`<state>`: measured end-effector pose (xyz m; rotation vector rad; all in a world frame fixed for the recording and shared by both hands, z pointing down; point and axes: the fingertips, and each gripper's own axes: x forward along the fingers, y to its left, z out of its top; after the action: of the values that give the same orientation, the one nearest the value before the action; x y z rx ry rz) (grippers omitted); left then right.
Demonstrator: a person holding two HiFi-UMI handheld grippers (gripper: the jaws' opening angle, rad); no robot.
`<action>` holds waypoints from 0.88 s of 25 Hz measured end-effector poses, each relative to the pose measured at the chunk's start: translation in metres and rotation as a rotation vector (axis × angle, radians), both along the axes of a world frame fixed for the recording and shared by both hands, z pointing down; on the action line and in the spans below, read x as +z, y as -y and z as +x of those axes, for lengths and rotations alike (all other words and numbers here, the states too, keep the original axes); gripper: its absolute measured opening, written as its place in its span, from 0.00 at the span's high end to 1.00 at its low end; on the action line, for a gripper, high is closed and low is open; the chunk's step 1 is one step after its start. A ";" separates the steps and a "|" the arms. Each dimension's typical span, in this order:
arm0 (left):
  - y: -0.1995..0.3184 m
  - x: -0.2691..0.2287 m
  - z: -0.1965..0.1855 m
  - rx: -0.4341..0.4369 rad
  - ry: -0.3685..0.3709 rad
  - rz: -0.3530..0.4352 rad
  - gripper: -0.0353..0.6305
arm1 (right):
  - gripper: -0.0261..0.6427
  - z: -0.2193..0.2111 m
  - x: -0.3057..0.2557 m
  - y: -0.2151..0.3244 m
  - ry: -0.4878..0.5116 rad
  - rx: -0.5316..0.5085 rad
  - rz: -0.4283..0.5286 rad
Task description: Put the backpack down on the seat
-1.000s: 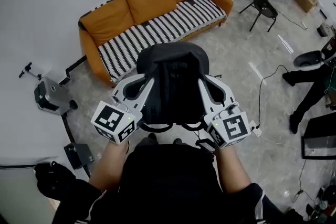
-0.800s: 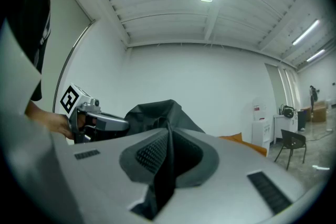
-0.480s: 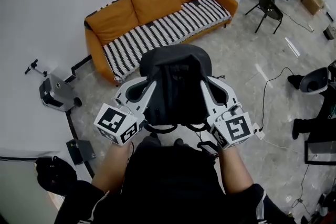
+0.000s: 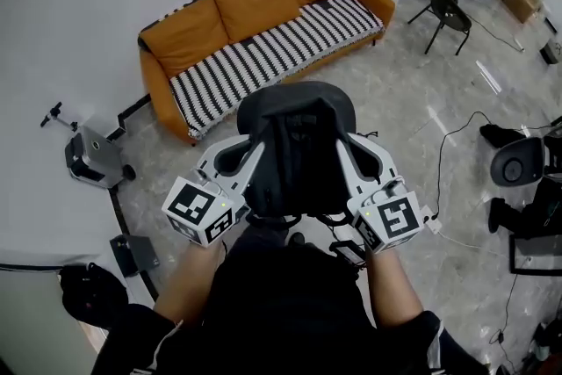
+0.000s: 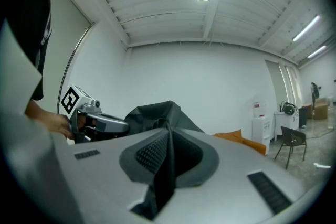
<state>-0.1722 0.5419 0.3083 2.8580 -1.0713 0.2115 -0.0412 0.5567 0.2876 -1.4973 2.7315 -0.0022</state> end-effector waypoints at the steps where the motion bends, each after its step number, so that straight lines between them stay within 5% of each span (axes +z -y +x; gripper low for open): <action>1: 0.001 0.001 0.001 0.002 -0.001 -0.003 0.89 | 0.90 0.002 0.004 0.001 -0.003 0.005 -0.009; 22: 0.111 0.022 0.005 0.021 -0.046 -0.044 0.89 | 0.90 0.007 0.028 0.111 -0.022 0.013 -0.091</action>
<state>-0.1670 0.4304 0.3305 2.8211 -1.0163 0.1672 -0.0342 0.4456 0.3153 -1.5464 2.7743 -0.1109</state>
